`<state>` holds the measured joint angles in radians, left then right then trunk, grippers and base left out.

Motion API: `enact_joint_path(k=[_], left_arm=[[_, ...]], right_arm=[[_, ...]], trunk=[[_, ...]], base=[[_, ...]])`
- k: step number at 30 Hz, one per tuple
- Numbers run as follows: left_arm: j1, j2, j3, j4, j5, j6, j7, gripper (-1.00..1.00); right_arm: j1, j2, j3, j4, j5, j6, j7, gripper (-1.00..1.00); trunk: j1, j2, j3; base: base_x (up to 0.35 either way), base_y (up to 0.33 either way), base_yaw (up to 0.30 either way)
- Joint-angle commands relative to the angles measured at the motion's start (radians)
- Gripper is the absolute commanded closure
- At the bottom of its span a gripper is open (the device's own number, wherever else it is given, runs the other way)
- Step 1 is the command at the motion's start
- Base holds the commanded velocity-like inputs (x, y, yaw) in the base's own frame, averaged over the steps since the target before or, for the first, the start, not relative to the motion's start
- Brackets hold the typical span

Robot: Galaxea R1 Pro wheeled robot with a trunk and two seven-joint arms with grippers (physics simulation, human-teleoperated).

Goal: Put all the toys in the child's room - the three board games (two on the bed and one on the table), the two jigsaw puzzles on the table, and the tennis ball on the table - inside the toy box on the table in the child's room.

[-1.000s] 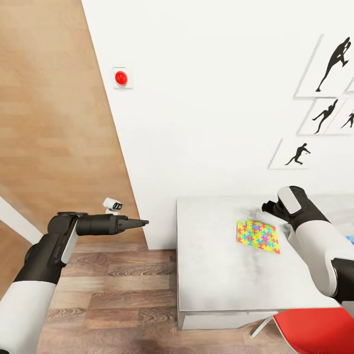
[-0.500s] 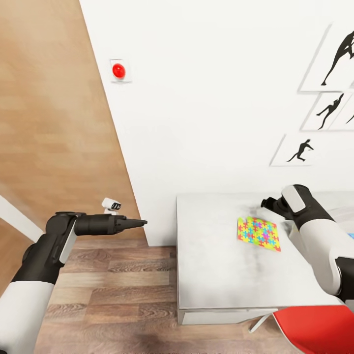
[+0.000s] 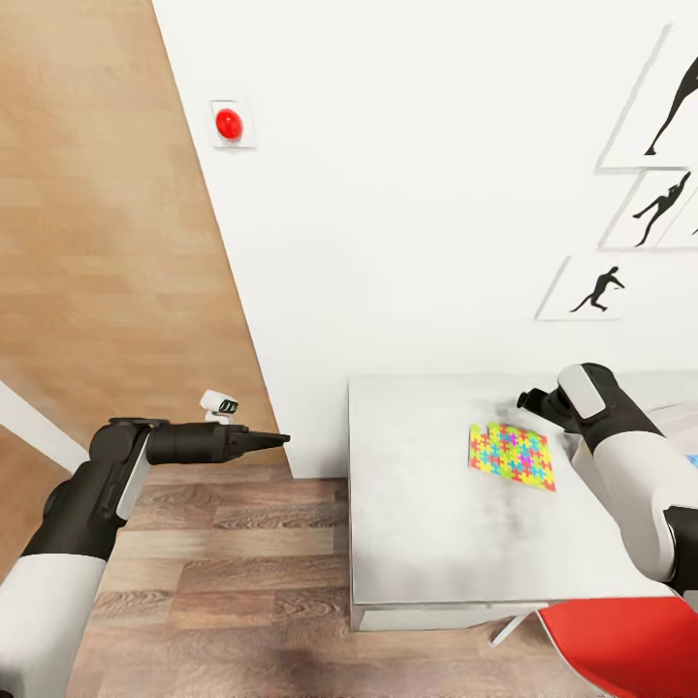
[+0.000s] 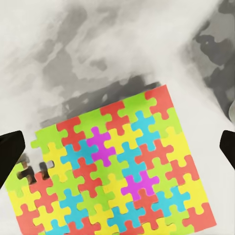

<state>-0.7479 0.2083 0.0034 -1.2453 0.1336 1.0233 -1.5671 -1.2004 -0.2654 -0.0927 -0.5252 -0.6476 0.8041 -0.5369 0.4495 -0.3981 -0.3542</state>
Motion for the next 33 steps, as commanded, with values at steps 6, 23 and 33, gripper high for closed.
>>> enact_joint_path(k=[6, 23, 33], left_arm=[[-0.001, 0.000, 0.000, 0.000, 0.000, 0.011, -0.004, -1.00], [-0.001, 0.000, 0.000, 0.000, 0.000, 0.011, -0.004, -1.00], [-0.001, 0.000, 0.000, 0.000, 0.000, 0.011, -0.004, -1.00]], right_arm=[[-0.001, 0.000, -0.001, -0.001, -0.011, 0.001, -0.009, -1.00], [-0.001, -0.001, -0.001, -0.001, -0.010, 0.000, -0.009, -1.00], [-0.001, -0.003, -0.001, -0.001, -0.009, 0.000, -0.009, -1.00]], trunk=[[0.000, -0.002, -0.012], [0.000, -0.002, -0.039], [0.000, -0.002, -0.056]], base=[[0.000, 0.000, 0.000], [0.029, 0.000, 0.000], [0.039, 0.000, 0.000]])
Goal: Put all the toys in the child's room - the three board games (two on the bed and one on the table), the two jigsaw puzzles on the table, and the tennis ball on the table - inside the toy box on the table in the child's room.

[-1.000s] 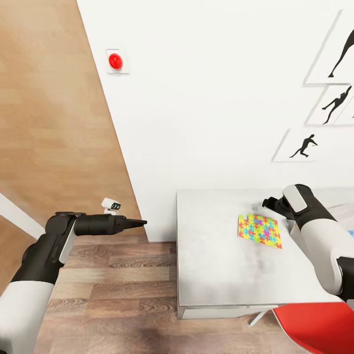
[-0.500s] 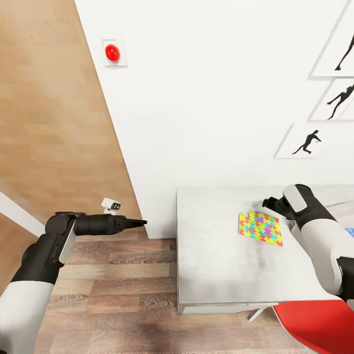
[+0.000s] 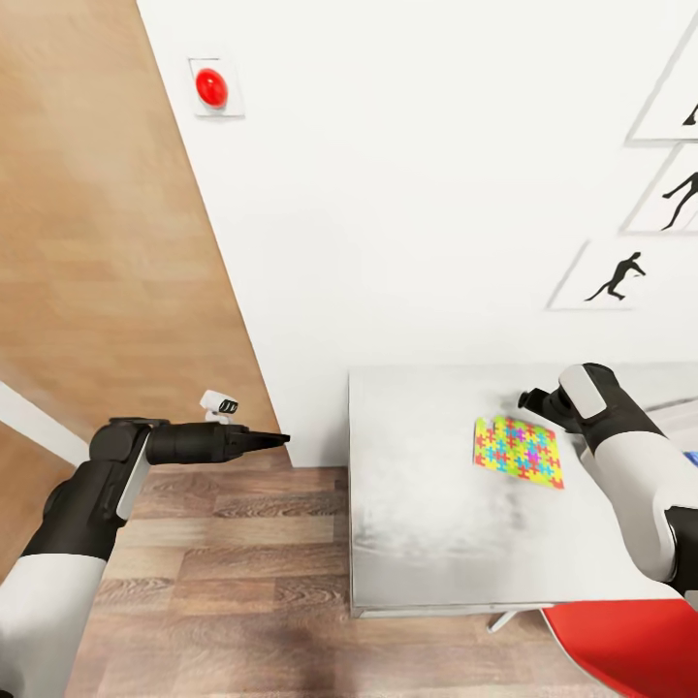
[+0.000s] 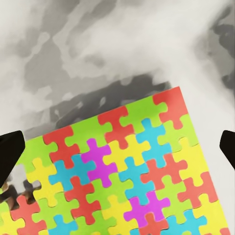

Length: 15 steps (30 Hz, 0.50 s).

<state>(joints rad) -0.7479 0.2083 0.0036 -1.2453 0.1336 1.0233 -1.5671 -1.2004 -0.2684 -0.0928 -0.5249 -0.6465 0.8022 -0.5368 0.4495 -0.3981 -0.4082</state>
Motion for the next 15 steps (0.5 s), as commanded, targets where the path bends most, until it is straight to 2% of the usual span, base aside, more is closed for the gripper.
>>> enact_joint_path(k=[1, 15], left_arm=[[-0.001, 0.000, 0.000, 0.000, 0.000, 0.011, -0.004, -1.00], [-0.001, 0.000, 0.000, 0.000, 0.000, 0.011, -0.004, -1.00]], right_arm=[[-0.001, 0.000, -0.001, -0.001, -0.010, 0.002, -0.009, -1.00], [0.000, 0.000, -0.002, -0.001, -0.011, 0.002, -0.009, -1.00]], trunk=[[0.000, -0.002, -0.003], [0.000, -0.002, -0.026]], base=[[0.004, 0.000, 0.000], [0.018, 0.003, 0.000]])
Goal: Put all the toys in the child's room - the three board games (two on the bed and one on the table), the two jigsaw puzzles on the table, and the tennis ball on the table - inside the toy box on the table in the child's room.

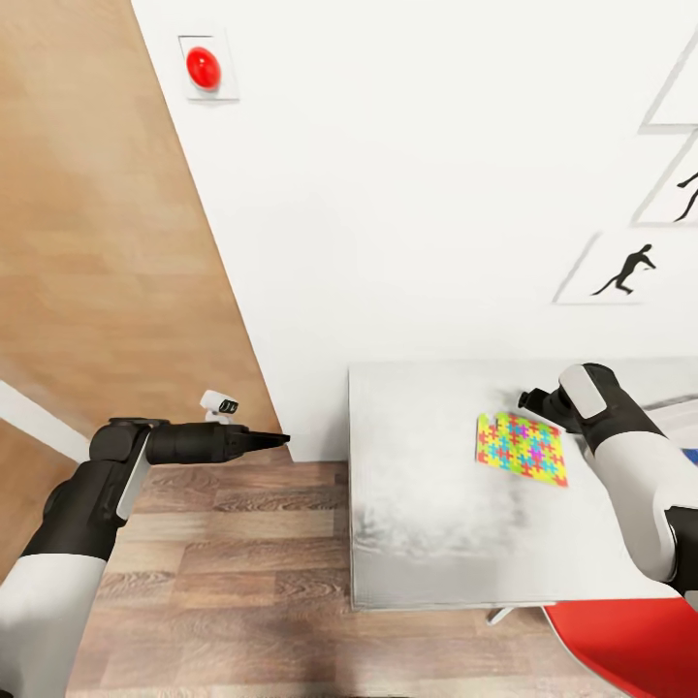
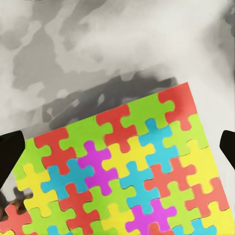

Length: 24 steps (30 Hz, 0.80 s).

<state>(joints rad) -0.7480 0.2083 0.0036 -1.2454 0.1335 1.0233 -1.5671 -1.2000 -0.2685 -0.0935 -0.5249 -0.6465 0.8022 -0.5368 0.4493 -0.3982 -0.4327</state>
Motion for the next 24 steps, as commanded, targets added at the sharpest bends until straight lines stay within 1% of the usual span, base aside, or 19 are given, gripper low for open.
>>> enact_joint_path(k=[1, 5, 14, 19, 24], left_arm=[[-0.001, 0.000, 0.000, 0.000, 0.000, 0.011, -0.004, -1.00], [-0.001, 0.000, 0.000, 0.000, 0.000, 0.011, -0.004, -1.00], [-0.001, 0.000, -0.001, 0.000, 0.000, 0.011, -0.004, -1.00], [-0.001, 0.000, -0.001, 0.000, 0.000, 0.011, -0.004, -1.00], [-0.001, 0.000, -0.001, 0.000, 0.000, 0.011, -0.004, -1.00]], right_arm=[[-0.001, 0.000, -0.001, -0.001, -0.010, 0.002, -0.009, -1.00], [-0.001, 0.000, -0.001, -0.001, -0.011, 0.002, -0.009, -1.00], [-0.001, -0.001, -0.002, -0.001, -0.011, 0.002, -0.009, -1.00], [-0.001, -0.002, -0.002, -0.001, -0.010, 0.001, -0.009, -1.00], [-0.001, -0.018, -0.002, -0.001, -0.010, 0.000, -0.009, -1.00]], trunk=[[0.001, -0.002, -0.003], [0.001, -0.002, -0.010], [0.001, -0.002, -0.024], [0.001, -0.002, -0.033], [0.001, -0.002, -0.041]], base=[[0.137, 0.048, 0.000], [0.122, 0.031, 0.000], [0.027, 0.005, 0.000], [0.095, 0.000, 0.000], [0.029, 0.000, 0.000]])
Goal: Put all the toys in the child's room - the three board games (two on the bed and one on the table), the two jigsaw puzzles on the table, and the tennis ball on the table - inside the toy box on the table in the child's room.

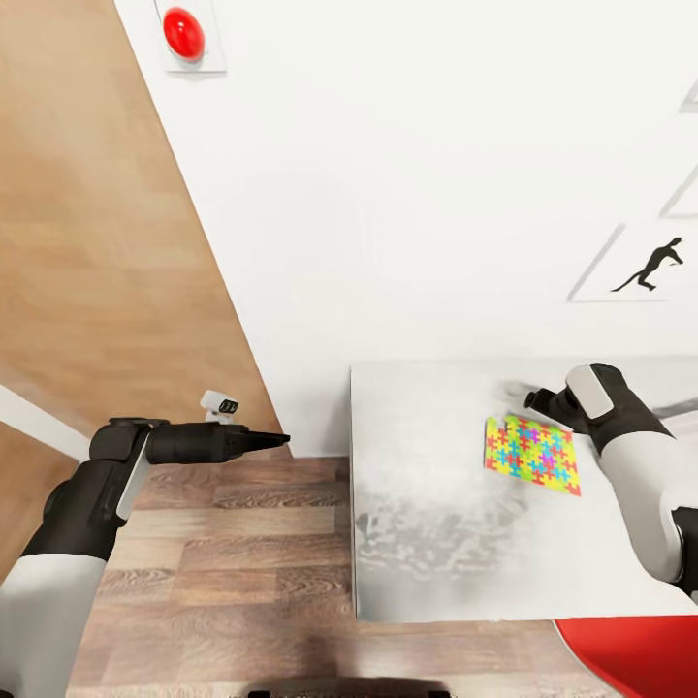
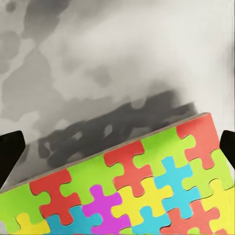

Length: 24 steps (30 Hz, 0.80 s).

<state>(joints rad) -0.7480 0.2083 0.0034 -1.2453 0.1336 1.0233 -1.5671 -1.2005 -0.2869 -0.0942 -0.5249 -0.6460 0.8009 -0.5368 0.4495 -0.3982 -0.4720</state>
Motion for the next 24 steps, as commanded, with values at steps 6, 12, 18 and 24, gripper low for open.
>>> enact_joint_path(k=[6, 12, 18, 24], left_arm=[[-0.001, 0.000, 0.000, 0.000, 0.000, 0.011, -0.004, -1.00], [-0.001, 0.000, 0.000, 0.000, 0.000, 0.011, -0.004, -1.00], [-0.001, 0.000, 0.000, 0.000, 0.000, 0.011, -0.004, -1.00], [-0.001, 0.000, 0.000, 0.000, 0.000, 0.011, -0.004, -1.00]], right_arm=[[-0.001, -0.015, -0.001, -0.001, -0.011, 0.000, -0.009, -1.00], [0.000, -0.019, -0.001, -0.001, -0.011, 0.000, -0.009, -1.00], [0.001, -0.020, 0.000, -0.001, -0.013, -0.022, -0.009, -1.00], [0.001, -0.020, 0.000, -0.001, -0.014, -0.031, -0.009, -1.00]], trunk=[[0.001, -0.002, -0.011], [0.001, -0.002, -0.021], [0.001, -0.002, -0.031], [0.001, -0.002, -0.041]], base=[[0.005, 0.000, 0.000], [0.000, 0.000, 0.000], [0.000, 0.000, 0.000], [0.000, 0.000, 0.000]])
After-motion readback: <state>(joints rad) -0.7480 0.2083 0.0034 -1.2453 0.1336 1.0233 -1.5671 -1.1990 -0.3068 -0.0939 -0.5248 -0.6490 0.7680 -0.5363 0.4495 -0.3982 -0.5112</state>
